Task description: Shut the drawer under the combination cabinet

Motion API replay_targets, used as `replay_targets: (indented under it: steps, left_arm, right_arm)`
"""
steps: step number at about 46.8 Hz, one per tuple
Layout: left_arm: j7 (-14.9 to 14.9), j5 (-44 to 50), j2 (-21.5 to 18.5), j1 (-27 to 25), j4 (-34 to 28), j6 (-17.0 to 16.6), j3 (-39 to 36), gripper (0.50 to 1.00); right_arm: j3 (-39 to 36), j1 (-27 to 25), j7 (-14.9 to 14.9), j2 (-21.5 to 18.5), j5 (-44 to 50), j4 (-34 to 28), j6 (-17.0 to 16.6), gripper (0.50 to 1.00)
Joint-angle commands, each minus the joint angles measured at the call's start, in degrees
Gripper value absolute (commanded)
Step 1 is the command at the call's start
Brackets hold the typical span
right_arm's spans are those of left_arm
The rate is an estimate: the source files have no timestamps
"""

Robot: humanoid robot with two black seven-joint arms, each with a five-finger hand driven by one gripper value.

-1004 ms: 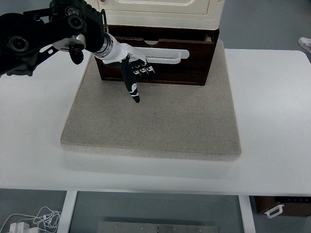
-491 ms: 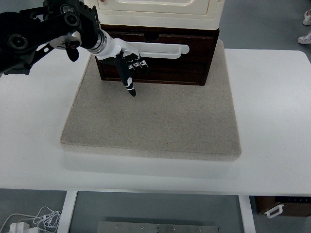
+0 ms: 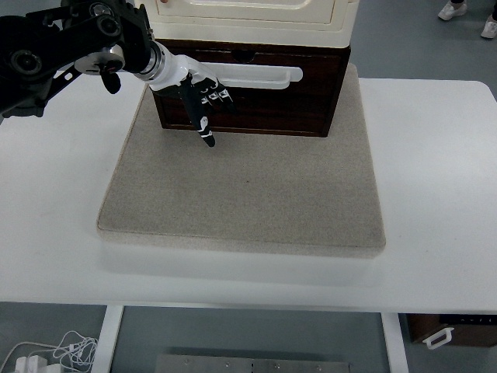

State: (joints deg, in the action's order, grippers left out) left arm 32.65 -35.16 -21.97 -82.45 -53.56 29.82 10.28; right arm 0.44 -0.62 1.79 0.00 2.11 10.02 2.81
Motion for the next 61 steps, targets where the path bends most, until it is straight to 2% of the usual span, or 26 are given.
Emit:
replay_targets:
  steps: [1, 13, 22, 26, 31, 39, 52, 56, 61]
  left_arm:
    - [0.0, 0.0, 0.0, 0.1, 0.0, 0.0, 0.0, 0.984]
    - [-0.6, 0.2, 0.0, 0.1, -0.1, -0.1, 0.2, 0.986]
    - [-1.6, 0.9, 0.0, 0.3, -1.7, 2.5, 2.3, 0.992]
    - [-3.3, 0.9, 0.0, 0.4, -2.1, 5.1, 4.2, 0.994]
    - [-5.4, 1.6, 0.1, 0.5, -2.5, 5.2, 7.2, 0.994]
    - [-12.2, 6.6, 0.5, 0.9, -2.5, 5.2, 11.8, 0.994]
    - [-26.4, 9.0, 0.7, 1.1, -2.0, 5.2, 26.4, 0.994]
    - [-28.4, 11.5, 0.6, 1.0, -1.3, 5.2, 31.6, 0.994]
    - [-28.8, 14.1, 0.6, 0.9, 1.3, 5.2, 37.3, 0.994]
  right_arm:
    - [0.0, 0.0, 0.0, 0.0, 0.0, 0.0, 0.0, 0.952]
    - [0.0, 0.0, 0.0, 0.0, 0.0, 0.0, 0.0, 0.952]
    - [0.0, 0.0, 0.0, 0.0, 0.0, 0.0, 0.0, 0.952]
    - [0.0, 0.0, 0.0, 0.0, 0.0, 0.0, 0.0, 0.952]
    - [0.0, 0.0, 0.0, 0.0, 0.0, 0.0, 0.0, 0.952]
    - [0.0, 0.0, 0.1, 0.0, 0.0, 0.0, 0.0, 0.952]
    - [0.0, 0.0, 0.0, 0.0, 0.0, 0.0, 0.0, 0.952]
    - [0.0, 0.0, 0.0, 0.0, 0.0, 0.0, 0.0, 0.952]
    - [0.0, 0.0, 0.0, 0.0, 0.0, 0.0, 0.0, 0.952]
